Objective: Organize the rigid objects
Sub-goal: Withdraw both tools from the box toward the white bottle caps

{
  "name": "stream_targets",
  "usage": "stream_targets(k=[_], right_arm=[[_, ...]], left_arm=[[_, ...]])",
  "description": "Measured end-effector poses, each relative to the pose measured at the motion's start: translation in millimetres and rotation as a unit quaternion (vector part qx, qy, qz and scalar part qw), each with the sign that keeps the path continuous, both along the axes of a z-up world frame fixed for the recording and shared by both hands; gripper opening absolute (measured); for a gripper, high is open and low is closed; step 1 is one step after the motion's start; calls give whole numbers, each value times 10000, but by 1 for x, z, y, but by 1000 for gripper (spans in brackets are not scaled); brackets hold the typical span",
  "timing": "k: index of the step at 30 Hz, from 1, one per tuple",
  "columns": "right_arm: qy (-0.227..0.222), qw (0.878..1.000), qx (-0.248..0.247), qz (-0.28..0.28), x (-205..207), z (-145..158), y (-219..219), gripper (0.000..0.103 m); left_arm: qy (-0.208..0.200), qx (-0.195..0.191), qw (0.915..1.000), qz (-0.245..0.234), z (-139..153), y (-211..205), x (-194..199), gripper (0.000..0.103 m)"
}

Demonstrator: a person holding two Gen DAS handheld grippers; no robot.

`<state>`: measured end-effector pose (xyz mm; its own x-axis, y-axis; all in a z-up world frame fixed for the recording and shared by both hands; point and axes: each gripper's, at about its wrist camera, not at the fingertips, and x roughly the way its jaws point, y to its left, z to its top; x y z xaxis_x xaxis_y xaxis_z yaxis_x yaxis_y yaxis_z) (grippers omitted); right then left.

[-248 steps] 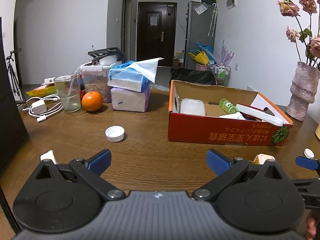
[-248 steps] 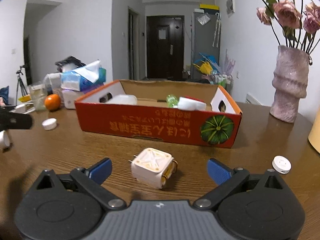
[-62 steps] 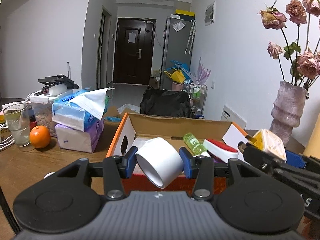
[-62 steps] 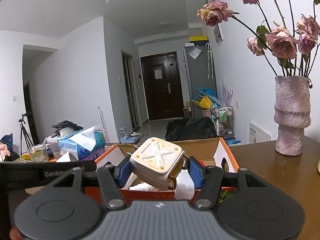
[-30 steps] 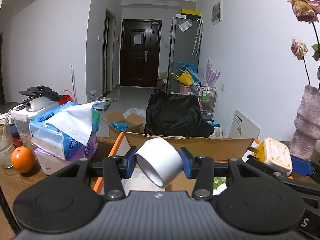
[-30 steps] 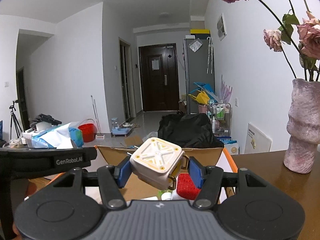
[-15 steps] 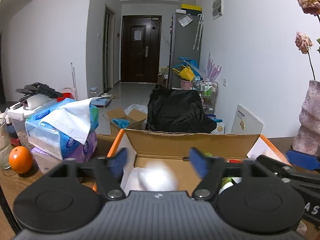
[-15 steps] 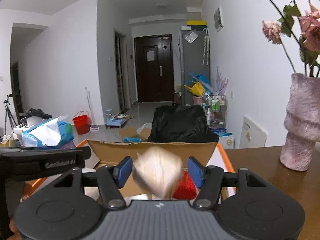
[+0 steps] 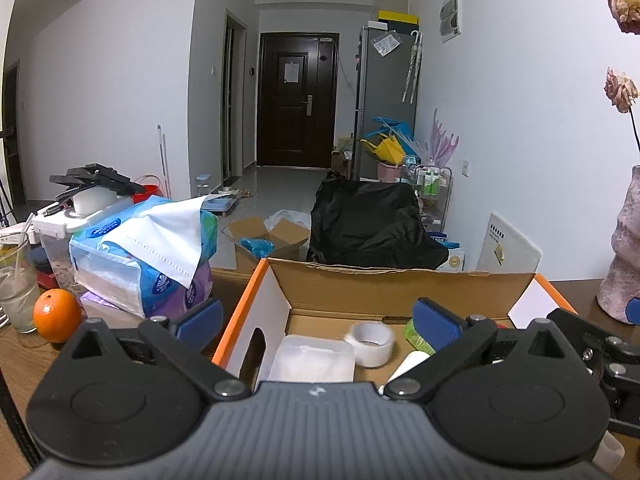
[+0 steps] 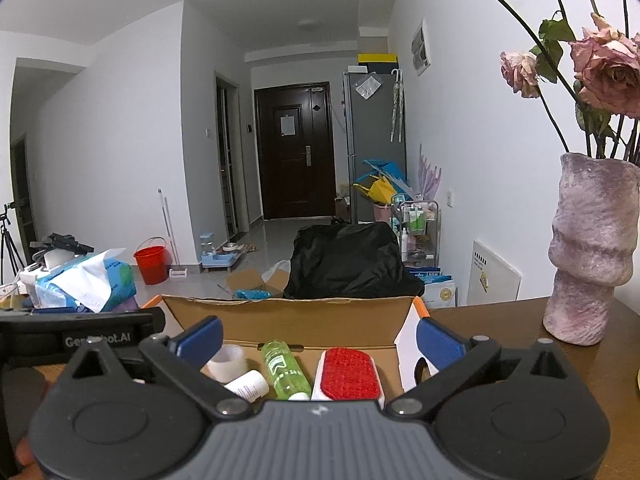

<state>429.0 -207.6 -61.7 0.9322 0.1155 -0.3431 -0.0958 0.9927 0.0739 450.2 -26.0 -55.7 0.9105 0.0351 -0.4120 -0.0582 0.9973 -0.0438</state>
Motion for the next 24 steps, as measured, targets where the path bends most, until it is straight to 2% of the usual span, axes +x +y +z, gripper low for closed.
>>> stream_targets(k=[8,14,24], right_arm=[[-74,9999,-69,22,-11,2,-3,103],[-165,9998,-68,31,-22,7,-9,103],[-234,9993,-291,32,-48,13,-16,103]], left_arm=[[-20,-112,9999,-12,3,3,-5,103],[-92,-23,9999,-39,8,4,-16,103],[-178,-148,9997,-73,16,17,-37,103]])
